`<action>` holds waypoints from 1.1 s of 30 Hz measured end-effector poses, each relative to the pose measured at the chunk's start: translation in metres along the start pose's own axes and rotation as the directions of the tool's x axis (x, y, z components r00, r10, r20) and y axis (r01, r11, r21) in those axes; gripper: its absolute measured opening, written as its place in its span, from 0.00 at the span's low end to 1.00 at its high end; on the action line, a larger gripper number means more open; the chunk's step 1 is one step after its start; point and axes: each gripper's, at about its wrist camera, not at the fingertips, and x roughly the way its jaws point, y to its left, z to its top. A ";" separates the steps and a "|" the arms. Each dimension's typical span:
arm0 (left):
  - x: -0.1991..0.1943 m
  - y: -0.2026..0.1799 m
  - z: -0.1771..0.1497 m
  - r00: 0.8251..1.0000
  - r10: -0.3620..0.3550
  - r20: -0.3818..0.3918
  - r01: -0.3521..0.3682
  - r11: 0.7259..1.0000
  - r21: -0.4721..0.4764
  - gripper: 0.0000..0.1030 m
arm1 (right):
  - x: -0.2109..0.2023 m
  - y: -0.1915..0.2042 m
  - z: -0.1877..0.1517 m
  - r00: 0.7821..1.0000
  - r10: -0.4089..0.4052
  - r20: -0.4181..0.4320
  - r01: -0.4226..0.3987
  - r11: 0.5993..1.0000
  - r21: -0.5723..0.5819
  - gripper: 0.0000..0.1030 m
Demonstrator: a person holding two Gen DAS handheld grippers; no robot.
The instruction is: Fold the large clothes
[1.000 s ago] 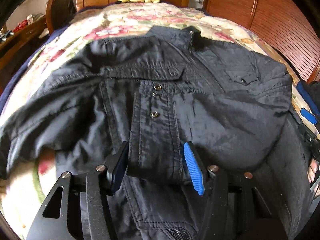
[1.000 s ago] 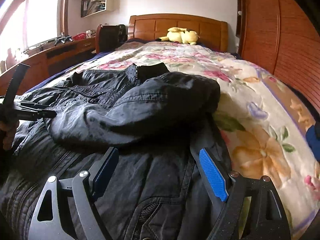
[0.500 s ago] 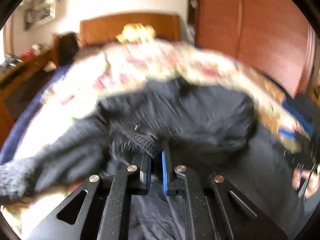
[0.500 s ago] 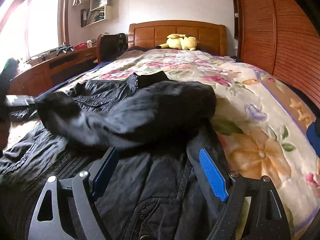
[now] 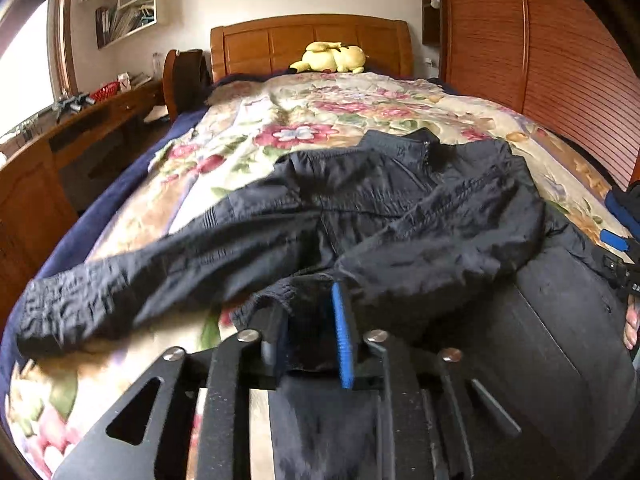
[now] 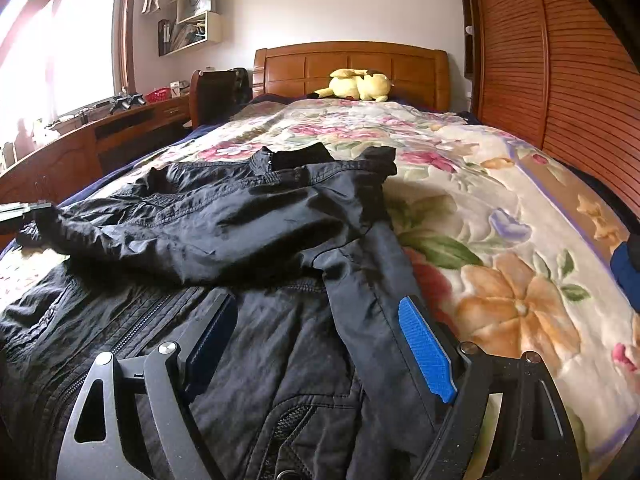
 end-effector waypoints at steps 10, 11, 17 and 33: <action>-0.031 0.007 -0.005 0.993 -0.032 0.113 0.034 0.999 -0.014 0.68 | 0.005 -0.003 0.001 1.000 -0.024 -0.013 0.024 0.999 0.022 0.82; -0.033 0.007 -0.007 0.992 -0.036 0.117 0.038 0.999 -0.014 0.73 | 0.006 -0.004 0.001 0.999 -0.032 -0.016 0.032 0.999 0.024 0.82; -0.027 0.015 -0.018 0.997 -0.017 0.075 0.017 1.000 -0.006 0.76 | 0.015 -0.015 0.003 0.988 -0.146 -0.059 0.146 0.989 -0.009 0.82; -0.025 0.049 -0.044 0.999 0.011 0.030 -0.010 0.999 -0.038 0.76 | 0.054 -0.022 0.036 0.974 -0.081 -0.210 0.063 0.994 -0.091 0.70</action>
